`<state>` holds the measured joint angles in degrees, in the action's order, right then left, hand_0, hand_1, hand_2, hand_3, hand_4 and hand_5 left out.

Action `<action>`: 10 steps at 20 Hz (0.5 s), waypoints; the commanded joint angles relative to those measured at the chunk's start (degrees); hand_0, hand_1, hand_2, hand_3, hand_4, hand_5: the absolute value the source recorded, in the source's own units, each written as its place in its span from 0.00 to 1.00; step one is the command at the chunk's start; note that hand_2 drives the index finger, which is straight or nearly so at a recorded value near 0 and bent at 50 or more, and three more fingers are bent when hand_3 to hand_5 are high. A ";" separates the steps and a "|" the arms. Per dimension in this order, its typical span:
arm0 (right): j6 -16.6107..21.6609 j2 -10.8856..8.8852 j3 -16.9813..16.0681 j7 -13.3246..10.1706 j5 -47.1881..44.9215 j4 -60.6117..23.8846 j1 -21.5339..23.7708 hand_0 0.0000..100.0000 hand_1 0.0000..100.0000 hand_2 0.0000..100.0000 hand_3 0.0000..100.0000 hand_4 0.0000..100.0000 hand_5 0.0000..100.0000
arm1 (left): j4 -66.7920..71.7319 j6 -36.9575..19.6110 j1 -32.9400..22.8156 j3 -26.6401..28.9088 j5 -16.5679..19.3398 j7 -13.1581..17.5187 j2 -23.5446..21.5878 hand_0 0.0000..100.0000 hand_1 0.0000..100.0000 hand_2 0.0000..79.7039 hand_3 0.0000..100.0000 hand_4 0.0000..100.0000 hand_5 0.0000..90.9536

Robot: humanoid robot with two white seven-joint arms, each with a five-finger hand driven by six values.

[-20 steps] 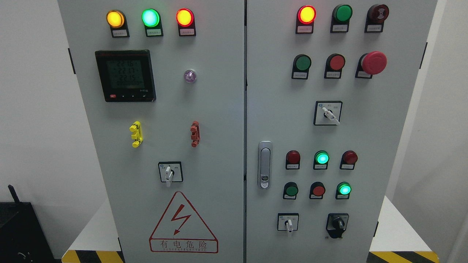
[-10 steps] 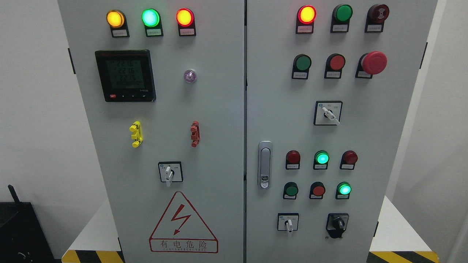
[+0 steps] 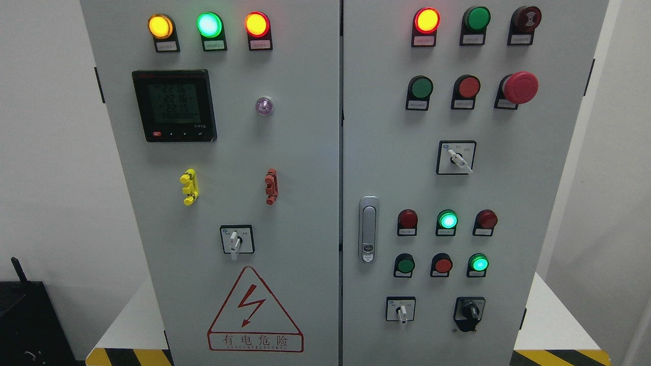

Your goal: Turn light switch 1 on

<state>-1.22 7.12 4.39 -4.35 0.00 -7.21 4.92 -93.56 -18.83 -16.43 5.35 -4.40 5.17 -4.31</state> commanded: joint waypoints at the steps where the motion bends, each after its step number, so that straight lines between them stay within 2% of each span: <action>1: -0.01 0.00 0.00 0.04 -1.41 0.00 0.00 0.00 0.00 0.00 0.00 0.00 0.00 | -11.11 4.15 2.01 -3.41 -1.75 -1.21 -1.32 0.29 0.49 0.44 0.49 0.72 0.77; 3: -0.01 0.00 0.00 0.04 -1.41 0.00 0.00 0.00 0.00 0.00 0.00 0.00 0.00 | -13.04 5.90 2.54 -4.46 -1.75 -1.47 -1.23 0.29 0.50 0.45 0.49 0.72 0.78; 7: -0.01 0.00 0.00 0.04 -1.41 0.00 0.00 0.00 0.00 0.00 0.00 0.00 0.00 | -18.14 13.54 4.73 -5.87 -1.75 -3.23 -0.79 0.29 0.53 0.48 0.51 0.73 0.78; 10: -0.01 0.00 0.00 0.04 -1.41 0.00 0.00 0.00 0.00 0.00 0.00 0.00 0.00 | -19.99 15.23 5.88 -6.49 -1.75 -3.32 -0.44 0.29 0.57 0.52 0.56 0.75 0.79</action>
<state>-1.22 7.12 4.39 -4.35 0.00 -7.21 4.92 -103.37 -5.81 -12.82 2.20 -5.88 2.22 -4.87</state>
